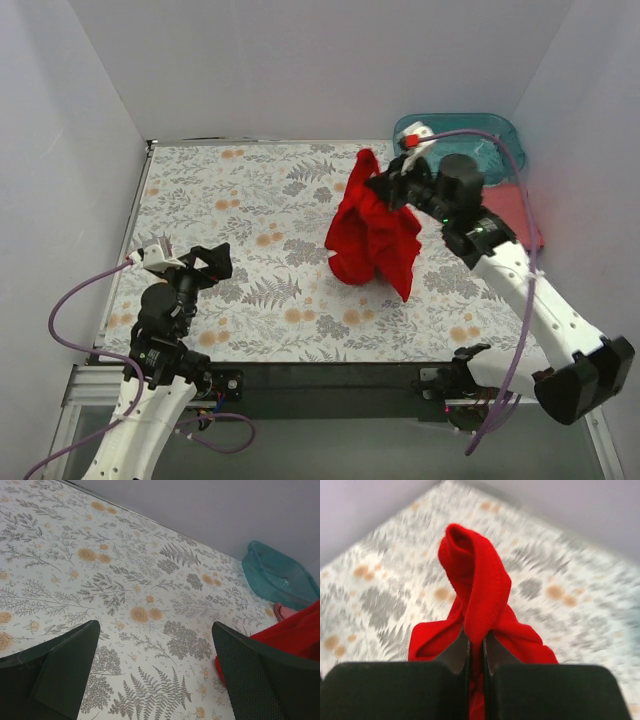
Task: Fold and stack the t-shirts
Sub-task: Move the tshirt to the center of the board, then flatten the tshirt out
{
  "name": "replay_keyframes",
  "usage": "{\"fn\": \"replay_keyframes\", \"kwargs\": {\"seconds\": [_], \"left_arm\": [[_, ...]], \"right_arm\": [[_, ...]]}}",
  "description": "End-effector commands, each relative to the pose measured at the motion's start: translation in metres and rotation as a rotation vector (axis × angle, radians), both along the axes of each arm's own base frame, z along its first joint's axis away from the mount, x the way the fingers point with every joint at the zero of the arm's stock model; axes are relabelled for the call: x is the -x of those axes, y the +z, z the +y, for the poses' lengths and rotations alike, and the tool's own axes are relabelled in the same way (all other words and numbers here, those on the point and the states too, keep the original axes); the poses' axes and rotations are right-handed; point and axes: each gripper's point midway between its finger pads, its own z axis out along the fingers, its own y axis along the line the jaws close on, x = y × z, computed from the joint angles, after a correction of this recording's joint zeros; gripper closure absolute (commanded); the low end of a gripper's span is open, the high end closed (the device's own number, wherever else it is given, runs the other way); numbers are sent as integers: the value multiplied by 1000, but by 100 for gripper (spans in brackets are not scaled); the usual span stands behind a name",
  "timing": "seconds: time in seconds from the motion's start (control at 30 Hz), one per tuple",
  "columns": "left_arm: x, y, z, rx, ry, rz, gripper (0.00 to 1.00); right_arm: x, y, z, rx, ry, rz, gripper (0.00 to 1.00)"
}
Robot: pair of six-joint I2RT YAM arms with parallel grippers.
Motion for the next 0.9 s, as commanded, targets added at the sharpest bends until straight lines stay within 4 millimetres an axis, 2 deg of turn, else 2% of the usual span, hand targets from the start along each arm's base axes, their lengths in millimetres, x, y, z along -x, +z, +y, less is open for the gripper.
{"fn": "replay_keyframes", "kwargs": {"seconds": [0.0, 0.03, 0.07, 0.1, 0.13, 0.17, 0.2, 0.23, 0.27, 0.3, 0.33, 0.37, 0.4, 0.43, 0.47, 0.5, 0.53, 0.57, 0.6, 0.63, 0.67, 0.7, 0.77, 0.8, 0.83, 0.87], "left_arm": [[-3, -9, -3, -15, -12, 42, 6], [-3, -10, -4, -17, -14, 47, 6], [-4, -11, -4, -19, -14, 54, 6], [-5, -12, -5, -19, -17, 65, 6], [-6, -14, -6, -20, -21, 71, 6], [-6, -14, -6, -21, -24, 74, 6], [-6, -16, -7, -22, -26, 80, 6], [-7, -18, -9, -24, -33, 92, 6], [-8, -20, -11, -23, -42, 101, 6], [-8, -22, -12, -19, -49, 109, 6], [-10, -25, -18, -18, -75, 129, 6], [-10, -25, -21, -14, -91, 141, 6], [-11, -26, -25, -10, -108, 157, 6], [-9, -21, -34, 12, -156, 167, 6], [-11, -27, -40, 15, -177, 205, 6], [-11, -27, -45, 30, -202, 223, 6], [-11, -27, -50, 38, -221, 242, 6], [-12, -29, -61, 63, -273, 282, 6], [-12, -30, -66, 77, -291, 302, 7], [-13, -34, -70, 91, -305, 335, 8], [-13, -31, -80, 134, -345, 359, 9], [-17, -46, -85, 145, -352, 431, 10], [-21, -59, -93, 176, -364, 509, 10], [-25, -77, -99, 198, -364, 596, 10], [-25, -84, -104, 203, -370, 632, 10], [-27, -93, -106, 206, -364, 669, 10]], "right_arm": [[7, -34, 63, -49, 56, 75, 99], [-5, -54, 76, -22, 9, 110, 99], [-9, -59, 88, -22, -14, 116, 99], [-2, -67, 109, -27, -2, 152, 99], [-12, -73, 131, -16, -7, 172, 99], [-16, -76, 141, -9, -23, 179, 99], [-12, -76, 161, -8, -5, 181, 89], [-21, -78, 179, 2, -2, 182, 77], [-22, -74, 191, 1, 17, 179, 62], [-21, -82, 199, 36, 37, 203, 37], [-25, -102, 207, 83, 48, 238, 31], [-28, -89, 210, 84, 46, 226, 27], [-29, -102, 204, 142, 34, 246, 26], [-31, -105, 197, 181, 20, 232, 26], [-29, -121, 187, 227, 9, 247, 27], [-33, -133, 171, 255, -17, 264, 28], [-31, -128, 155, 250, -33, 261, 29], [-28, -134, 144, 254, -24, 282, 30], [-29, -167, 116, 291, -55, 350, 31], [-25, -162, 101, 269, -58, 356, 32], [-18, -172, 90, 267, -29, 393, 32], [-16, -196, 65, 291, -56, 445, 33], [-6, -201, 45, 285, -47, 464, 33], [-6, -208, 30, 291, -63, 478, 32], [9, -217, 23, 293, -32, 506, 33], [15, -221, 19, 299, -21, 520, 33]]}}
